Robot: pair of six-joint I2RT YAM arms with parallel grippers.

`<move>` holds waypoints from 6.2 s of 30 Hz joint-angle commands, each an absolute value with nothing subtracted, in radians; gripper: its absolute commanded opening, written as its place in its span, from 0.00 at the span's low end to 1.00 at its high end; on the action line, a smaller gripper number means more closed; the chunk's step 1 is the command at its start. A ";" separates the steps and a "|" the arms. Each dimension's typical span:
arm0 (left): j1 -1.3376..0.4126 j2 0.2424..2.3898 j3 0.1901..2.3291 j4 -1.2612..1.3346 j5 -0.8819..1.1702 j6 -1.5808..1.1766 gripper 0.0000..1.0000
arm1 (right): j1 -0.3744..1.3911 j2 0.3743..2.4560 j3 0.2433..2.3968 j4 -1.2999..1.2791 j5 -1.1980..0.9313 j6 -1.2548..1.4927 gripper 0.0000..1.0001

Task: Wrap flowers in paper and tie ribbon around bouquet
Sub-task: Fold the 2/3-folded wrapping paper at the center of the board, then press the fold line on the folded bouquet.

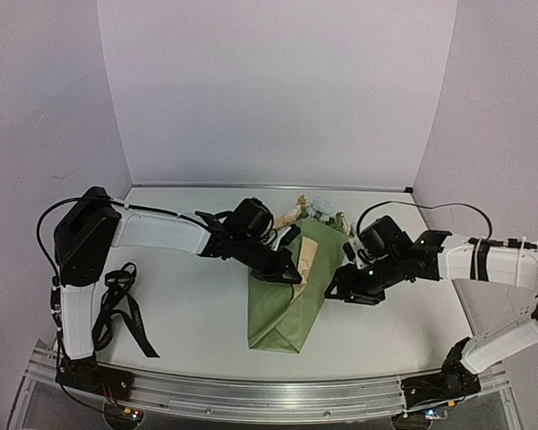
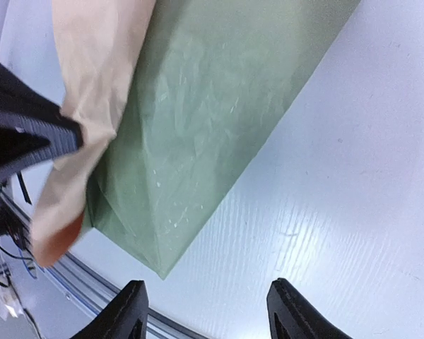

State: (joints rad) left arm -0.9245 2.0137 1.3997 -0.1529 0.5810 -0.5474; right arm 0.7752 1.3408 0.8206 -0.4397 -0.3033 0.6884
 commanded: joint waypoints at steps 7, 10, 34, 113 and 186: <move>-0.934 2.078 1.555 -0.225 0.511 -0.439 0.00 | 0.636 1.569 1.176 -0.455 -0.353 0.796 0.65; -0.941 2.097 1.592 -0.259 0.495 -0.406 0.00 | 0.617 1.627 1.248 -0.494 -0.371 0.788 0.66; -0.977 2.096 1.573 -0.215 0.531 -0.298 0.00 | 0.588 1.776 1.320 -0.475 -0.434 0.799 0.65; -0.975 1.835 0.973 -0.055 0.493 -0.324 0.12 | 0.571 1.742 1.101 -0.237 -0.493 0.768 0.01; -0.983 1.783 0.852 0.026 0.553 -0.449 0.08 | 0.963 1.760 0.810 -0.171 -0.319 0.920 0.14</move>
State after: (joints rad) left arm -0.9946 1.8487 0.8527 0.0247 0.6026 -0.4076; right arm 0.9611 1.7602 0.8532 -0.0844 -0.3950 0.9433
